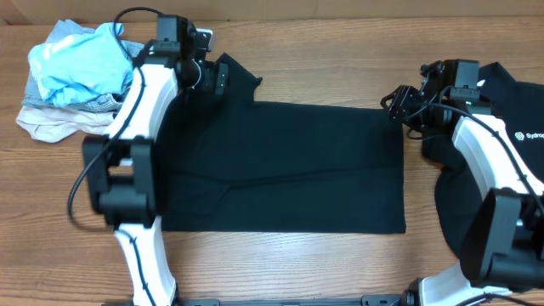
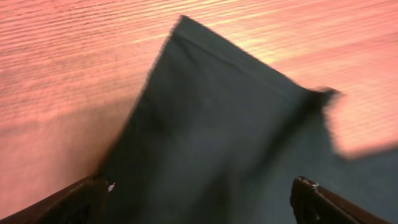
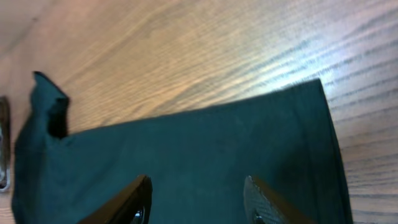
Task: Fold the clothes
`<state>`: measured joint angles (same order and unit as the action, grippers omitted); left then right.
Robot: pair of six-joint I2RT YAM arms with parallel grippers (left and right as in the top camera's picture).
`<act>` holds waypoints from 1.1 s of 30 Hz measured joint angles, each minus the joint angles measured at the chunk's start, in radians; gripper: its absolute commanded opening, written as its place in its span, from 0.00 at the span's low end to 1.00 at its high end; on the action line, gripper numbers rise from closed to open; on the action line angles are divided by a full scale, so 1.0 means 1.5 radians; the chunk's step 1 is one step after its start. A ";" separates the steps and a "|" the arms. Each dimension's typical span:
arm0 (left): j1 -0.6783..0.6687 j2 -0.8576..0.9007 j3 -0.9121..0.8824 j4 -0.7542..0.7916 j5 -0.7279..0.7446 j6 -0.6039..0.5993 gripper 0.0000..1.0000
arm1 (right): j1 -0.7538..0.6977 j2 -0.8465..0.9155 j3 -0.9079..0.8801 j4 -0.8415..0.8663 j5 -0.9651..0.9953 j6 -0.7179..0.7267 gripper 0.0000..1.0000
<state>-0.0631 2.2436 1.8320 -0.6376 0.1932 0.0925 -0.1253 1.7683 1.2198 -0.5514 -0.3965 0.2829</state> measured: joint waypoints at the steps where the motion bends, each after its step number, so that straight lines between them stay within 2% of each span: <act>1: 0.000 0.022 0.015 0.009 -0.006 0.004 1.00 | 0.000 0.002 0.000 -0.002 0.001 0.001 0.52; 6: 0.000 0.091 0.041 0.097 -0.033 0.019 0.98 | 0.000 0.008 0.000 -0.012 0.006 0.001 0.54; 10: 0.000 0.117 0.045 0.138 -0.038 0.028 0.91 | 0.000 0.008 0.000 -0.019 0.013 0.001 0.55; 15: 0.000 0.139 0.050 0.166 -0.042 0.033 0.83 | 0.000 0.008 0.000 -0.016 0.043 0.003 0.63; 17: 0.000 0.140 0.050 0.171 -0.042 0.033 0.74 | 0.000 0.008 0.000 -0.002 0.066 0.003 0.70; 20: 0.000 0.141 0.051 0.171 -0.040 0.032 0.47 | 0.000 0.008 0.000 0.039 0.100 -0.002 0.83; 23: 0.000 0.141 0.051 0.170 -0.034 0.038 0.36 | 0.000 0.015 -0.002 0.094 0.117 -0.012 0.85; 26: 0.000 0.141 0.052 0.168 -0.020 0.038 0.15 | 0.000 0.032 -0.004 0.138 0.135 -0.014 0.86; 29: 0.000 0.141 0.052 0.160 0.000 0.039 0.04 | 0.000 0.056 -0.007 0.172 0.157 -0.015 0.85; 33: 0.000 0.141 0.064 0.125 0.010 0.038 0.04 | 0.000 0.097 -0.008 0.208 0.176 -0.017 0.73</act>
<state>-0.0635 2.4557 1.9274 -0.4496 0.2089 0.1497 -0.1257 1.9133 1.2076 -0.2401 -0.1326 0.2569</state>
